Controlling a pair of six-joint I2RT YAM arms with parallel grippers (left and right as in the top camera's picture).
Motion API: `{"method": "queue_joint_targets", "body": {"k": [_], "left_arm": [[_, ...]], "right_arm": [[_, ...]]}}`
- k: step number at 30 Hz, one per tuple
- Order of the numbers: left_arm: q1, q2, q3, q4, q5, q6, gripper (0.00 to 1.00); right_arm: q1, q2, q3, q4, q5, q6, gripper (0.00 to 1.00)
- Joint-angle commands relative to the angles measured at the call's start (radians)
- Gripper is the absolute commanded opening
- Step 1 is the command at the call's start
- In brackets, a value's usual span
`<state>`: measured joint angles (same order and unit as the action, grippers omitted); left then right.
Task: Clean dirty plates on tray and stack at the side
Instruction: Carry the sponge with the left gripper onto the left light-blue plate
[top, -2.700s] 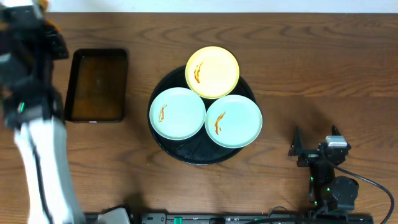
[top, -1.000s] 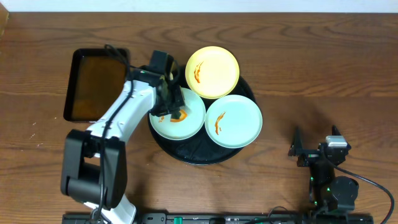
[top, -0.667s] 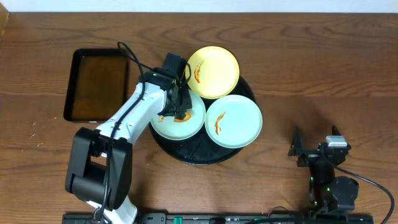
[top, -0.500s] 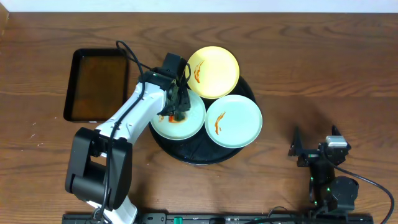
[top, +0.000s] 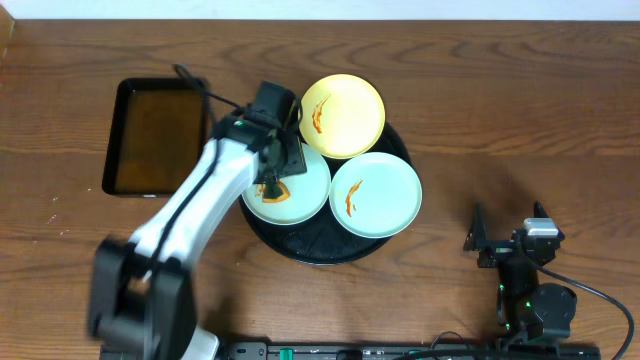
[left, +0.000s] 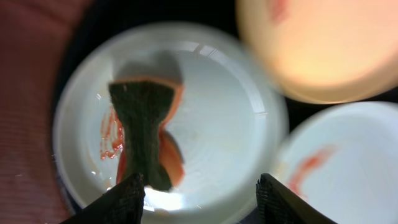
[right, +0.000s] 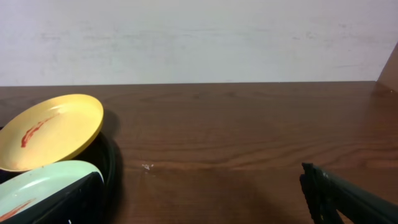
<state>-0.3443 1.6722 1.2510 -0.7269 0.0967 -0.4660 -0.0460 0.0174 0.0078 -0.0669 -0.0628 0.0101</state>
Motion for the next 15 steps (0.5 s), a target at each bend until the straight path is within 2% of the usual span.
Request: {"method": "queue_joint_targets", "body": {"k": [1, 4, 6, 11, 13, 15], "left_arm": [[0.002, -0.194, 0.039, -0.009, -0.085, 0.027, 0.59], [0.003, -0.294, 0.037, -0.026, -0.172, 0.027, 0.59], [0.003, -0.334, 0.035, -0.043, -0.180, 0.027, 0.60], [0.006, -0.350, 0.033, -0.136, -0.187, 0.027, 0.67], [0.016, -0.346, 0.033, -0.166, -0.187, 0.027, 0.67], [0.033, -0.343, 0.033, -0.190, -0.187, 0.027, 0.67]], "right_arm": [[0.006, -0.004, -0.002, -0.004, 0.002, -0.011, 0.99], [0.006, -0.004, -0.002, 0.000, 0.013, -0.021, 0.99], [0.006, -0.004, -0.002, 0.003, 0.043, -0.034, 0.99], [0.006, -0.004, -0.002, 0.200, -0.034, 0.023, 0.99], [0.006, -0.004, -0.002, 0.332, -0.121, 0.118, 0.99], [0.006, -0.004, -0.002, 0.470, -0.244, 0.154, 0.99]]}}
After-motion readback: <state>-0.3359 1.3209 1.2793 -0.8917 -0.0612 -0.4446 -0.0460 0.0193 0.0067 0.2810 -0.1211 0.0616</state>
